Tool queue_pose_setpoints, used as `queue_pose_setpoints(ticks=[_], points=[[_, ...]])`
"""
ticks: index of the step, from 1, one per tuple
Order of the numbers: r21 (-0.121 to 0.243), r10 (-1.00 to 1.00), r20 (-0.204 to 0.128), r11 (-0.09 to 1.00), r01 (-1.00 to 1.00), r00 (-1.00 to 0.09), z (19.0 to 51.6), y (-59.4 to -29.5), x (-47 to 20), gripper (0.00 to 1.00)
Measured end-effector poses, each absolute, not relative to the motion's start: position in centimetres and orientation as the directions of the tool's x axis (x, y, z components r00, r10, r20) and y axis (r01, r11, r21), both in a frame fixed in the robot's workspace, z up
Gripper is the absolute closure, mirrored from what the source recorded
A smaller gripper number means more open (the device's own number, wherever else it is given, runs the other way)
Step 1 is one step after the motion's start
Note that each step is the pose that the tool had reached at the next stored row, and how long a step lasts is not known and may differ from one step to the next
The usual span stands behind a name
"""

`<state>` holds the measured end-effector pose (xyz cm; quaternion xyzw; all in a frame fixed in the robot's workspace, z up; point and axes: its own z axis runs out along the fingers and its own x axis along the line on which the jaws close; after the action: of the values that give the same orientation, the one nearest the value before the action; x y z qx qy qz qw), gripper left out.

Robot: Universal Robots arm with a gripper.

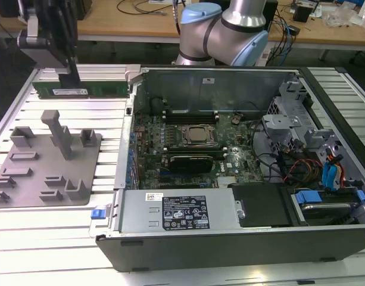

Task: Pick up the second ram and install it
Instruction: 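Pick up the second ram and move it above second insertion slot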

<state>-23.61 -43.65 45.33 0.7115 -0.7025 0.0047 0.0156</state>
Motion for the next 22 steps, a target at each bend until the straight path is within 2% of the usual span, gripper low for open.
queue_pose_setpoints(ticks=[17,22], points=[[0.017,-1.0,0.029,-0.013,-1.0,0.013,44.2,-43.5,-13.9,0.91],[0.018,-1.0,0.029,-0.012,-1.0,0.013,43.1,-42.4,-11.3,0.91]])
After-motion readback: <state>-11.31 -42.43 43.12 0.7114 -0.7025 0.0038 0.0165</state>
